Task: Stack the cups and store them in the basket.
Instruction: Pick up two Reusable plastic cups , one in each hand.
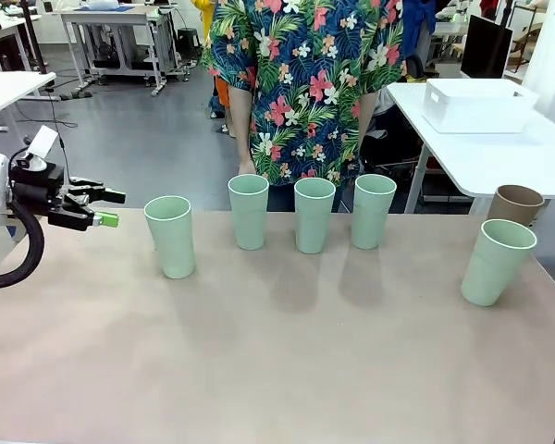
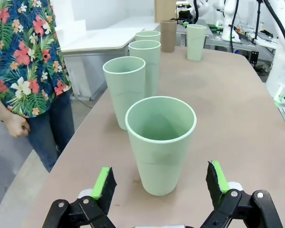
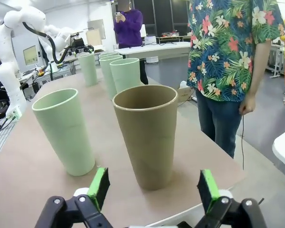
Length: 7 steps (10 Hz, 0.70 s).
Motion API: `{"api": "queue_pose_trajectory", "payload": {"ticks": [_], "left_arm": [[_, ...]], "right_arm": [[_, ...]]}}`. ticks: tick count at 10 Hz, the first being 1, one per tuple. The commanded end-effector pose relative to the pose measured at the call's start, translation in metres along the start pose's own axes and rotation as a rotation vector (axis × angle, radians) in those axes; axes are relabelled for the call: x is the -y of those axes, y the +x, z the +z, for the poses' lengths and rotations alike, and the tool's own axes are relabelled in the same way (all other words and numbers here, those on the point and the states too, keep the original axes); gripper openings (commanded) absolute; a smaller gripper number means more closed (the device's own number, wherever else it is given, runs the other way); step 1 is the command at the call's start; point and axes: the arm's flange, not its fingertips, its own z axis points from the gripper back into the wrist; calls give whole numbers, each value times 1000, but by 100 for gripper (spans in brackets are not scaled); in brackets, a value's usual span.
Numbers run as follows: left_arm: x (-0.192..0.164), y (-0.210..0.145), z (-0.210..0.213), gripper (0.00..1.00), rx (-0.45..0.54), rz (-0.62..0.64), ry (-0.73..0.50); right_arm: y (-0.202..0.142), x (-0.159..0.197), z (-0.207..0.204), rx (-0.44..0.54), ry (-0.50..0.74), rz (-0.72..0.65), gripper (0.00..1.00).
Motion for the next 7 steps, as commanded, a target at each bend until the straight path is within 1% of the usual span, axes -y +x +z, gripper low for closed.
{"api": "queue_pose_trajectory", "payload": {"ticks": [1, 2, 4, 5, 7], "left_arm": [[3, 4, 2, 100, -10, 8, -7], [0, 0, 0, 100, 0, 0, 0], [-7, -13, 12, 100, 64, -8, -24], [-9, -19, 15, 100, 83, -19, -28], [-12, -37, 17, 100, 151, -41, -43]], "right_arm": [[6, -1, 0, 3, 9, -6, 100], [0, 0, 0, 0, 0, 0, 100], [-9, 10, -15, 22, 12, 3, 100], [-13, 15, -23, 36, 23, -3, 100], [-20, 22, -41, 77, 23, -28, 100]]}}
